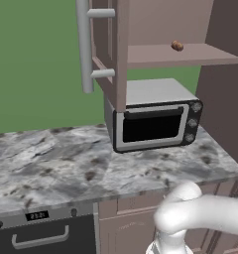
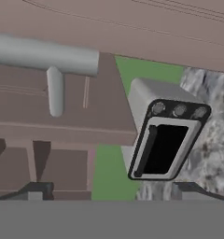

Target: Pick the potato from the counter and place it in the cabinet. Then close the cabinet.

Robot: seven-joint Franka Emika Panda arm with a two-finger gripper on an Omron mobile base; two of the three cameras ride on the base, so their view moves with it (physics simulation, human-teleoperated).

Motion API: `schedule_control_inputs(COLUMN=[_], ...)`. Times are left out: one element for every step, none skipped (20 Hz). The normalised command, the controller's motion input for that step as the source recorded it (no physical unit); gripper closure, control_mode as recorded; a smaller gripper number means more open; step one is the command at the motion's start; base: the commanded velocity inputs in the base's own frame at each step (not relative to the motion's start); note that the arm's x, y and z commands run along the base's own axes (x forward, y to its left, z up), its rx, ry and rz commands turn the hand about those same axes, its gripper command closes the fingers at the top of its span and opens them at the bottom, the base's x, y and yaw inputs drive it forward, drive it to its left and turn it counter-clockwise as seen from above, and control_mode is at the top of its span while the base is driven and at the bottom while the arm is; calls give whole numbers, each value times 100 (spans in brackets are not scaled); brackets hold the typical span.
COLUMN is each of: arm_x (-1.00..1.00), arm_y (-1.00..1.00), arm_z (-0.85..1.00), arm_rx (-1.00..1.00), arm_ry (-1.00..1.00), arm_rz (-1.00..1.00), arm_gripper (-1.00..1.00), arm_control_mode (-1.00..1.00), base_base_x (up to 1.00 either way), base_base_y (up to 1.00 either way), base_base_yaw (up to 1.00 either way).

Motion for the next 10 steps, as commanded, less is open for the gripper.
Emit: schedule_control_inputs(arm_x=[61,75,79,90,100,100,100,100,100,93], arm_y=[-37,-41,-47,-58,-63,-56,-51,-31,-20,-14], arm_z=[-16,-34,-46,-51,-55,-58,-55,-49,-39,-20], arm_rx=[7,6,7,11,15,14,15,11,9,7], arm_ry=[-15,-12,-10,-4,-1,0,0,0,-1,-9], arm_rz=[0,0,-1,-2,-3,-2,-1,-1,0,0], arm_gripper=[-100,-100,-100,-100,-100,-100,-100,-100,-100,-100], arm_control_mode=[-100,-100,-100,-100,-100,-100,-100,-100,-100,-100], base_base_x=[0,0,0,0,0,0,0,0,0,0], base_base_y=[0,0,0,0,0,0,0,0,0,0], base_base_yaw=[0,0,0,0,0,0,0,0,0,0])
